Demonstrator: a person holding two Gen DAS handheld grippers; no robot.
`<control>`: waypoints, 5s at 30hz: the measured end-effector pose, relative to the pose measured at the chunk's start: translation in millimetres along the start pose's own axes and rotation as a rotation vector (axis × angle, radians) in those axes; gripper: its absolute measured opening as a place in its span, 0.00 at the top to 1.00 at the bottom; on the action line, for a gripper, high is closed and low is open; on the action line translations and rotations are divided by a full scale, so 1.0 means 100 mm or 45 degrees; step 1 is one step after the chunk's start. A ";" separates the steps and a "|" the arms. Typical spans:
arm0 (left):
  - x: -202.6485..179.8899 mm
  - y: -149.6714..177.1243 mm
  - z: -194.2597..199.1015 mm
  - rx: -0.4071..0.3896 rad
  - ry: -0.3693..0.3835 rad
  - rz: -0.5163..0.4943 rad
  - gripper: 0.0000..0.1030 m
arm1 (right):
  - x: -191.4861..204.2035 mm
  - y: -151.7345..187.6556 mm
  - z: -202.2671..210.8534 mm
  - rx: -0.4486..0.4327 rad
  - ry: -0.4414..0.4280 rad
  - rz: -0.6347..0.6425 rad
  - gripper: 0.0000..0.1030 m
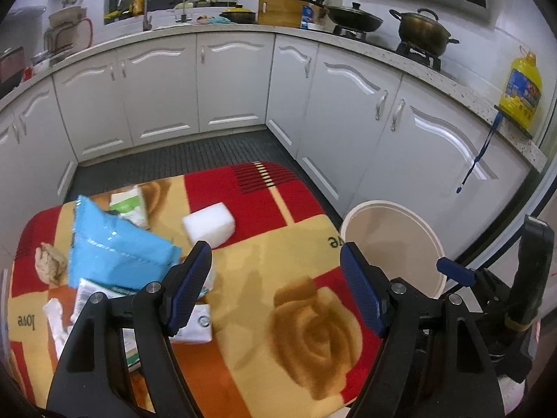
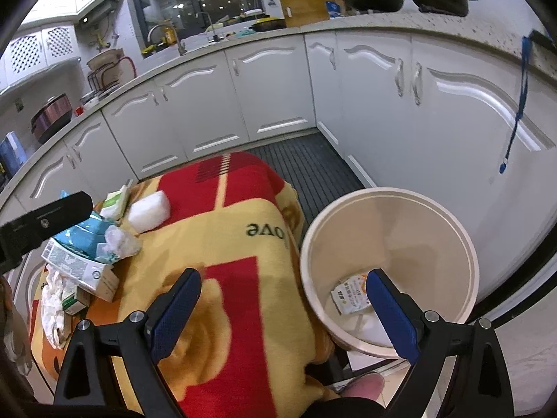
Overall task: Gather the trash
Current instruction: 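Move both tools back over the blanket, then grasp the white milk carton with the right tool while the left tool grasps crumpled tissue, then carry carton and tissue to the beige bin and release both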
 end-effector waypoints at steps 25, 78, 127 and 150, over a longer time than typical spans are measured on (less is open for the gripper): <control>1.48 0.73 0.63 0.079 -0.165 0.191 0.26 | 1.36 0.26 -0.11 0.085 -0.256 0.231 0.08; 2.29 1.04 0.45 0.189 0.005 0.391 0.82 | 2.52 0.53 -0.59 0.329 -0.592 0.595 0.50; -0.06 0.09 0.05 0.129 0.245 -0.044 0.82 | 0.34 -0.08 0.53 -0.117 -0.276 0.097 0.61; -0.90 0.12 -0.67 0.268 0.349 -0.072 0.82 | -0.78 0.03 0.12 -0.067 0.006 -0.083 0.66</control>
Point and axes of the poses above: each gripper's, at about its wrist camera, not at the fingertips, and z roughly against the way its jaws point, x to its left, y to its underside, the point moved 8 cm from there along -z, roughly the way its jaws point, and after that the axes turned 2 degrees about -y, right-handed, at the moved point
